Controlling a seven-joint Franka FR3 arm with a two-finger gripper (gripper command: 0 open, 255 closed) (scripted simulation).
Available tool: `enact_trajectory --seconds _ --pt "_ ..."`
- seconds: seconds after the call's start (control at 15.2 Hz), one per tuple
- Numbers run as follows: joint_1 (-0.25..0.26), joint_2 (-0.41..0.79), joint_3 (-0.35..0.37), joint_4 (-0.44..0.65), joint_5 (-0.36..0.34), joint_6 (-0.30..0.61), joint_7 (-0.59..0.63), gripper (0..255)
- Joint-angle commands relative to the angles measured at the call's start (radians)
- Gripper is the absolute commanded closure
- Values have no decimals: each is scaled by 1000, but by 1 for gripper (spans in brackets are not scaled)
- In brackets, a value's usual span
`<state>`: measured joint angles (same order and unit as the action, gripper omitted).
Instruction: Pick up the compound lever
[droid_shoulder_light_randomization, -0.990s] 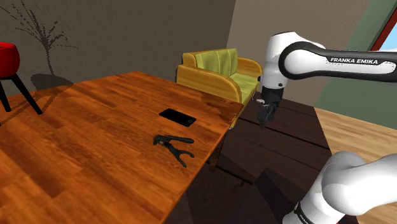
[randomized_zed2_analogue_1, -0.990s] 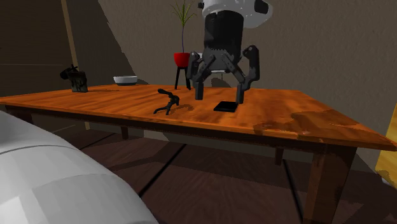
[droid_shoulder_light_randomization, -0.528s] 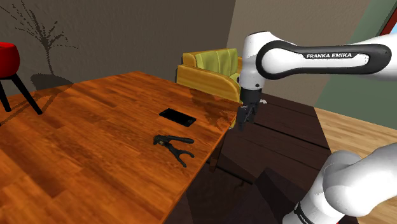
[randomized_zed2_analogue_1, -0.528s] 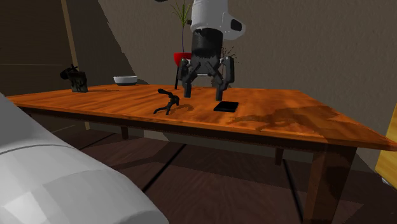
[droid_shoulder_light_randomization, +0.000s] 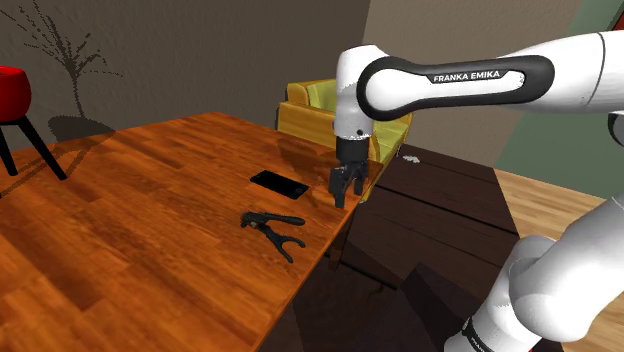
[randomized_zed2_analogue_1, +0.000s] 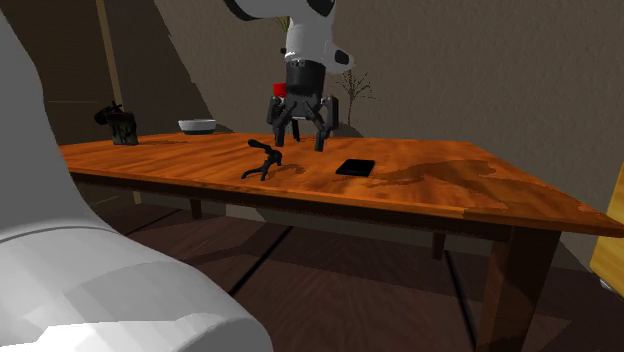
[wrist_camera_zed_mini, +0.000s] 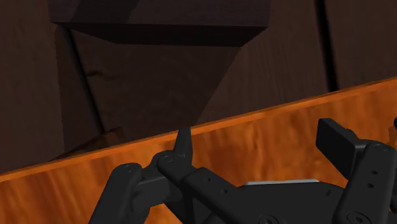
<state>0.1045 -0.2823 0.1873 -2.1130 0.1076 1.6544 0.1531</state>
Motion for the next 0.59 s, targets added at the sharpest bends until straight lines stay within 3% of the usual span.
enact_trajectory --seconds 0.0,0.53 --pt "14 65 24 65 7 1 27 0" --pt "73 339 101 357 -6 -15 128 0"
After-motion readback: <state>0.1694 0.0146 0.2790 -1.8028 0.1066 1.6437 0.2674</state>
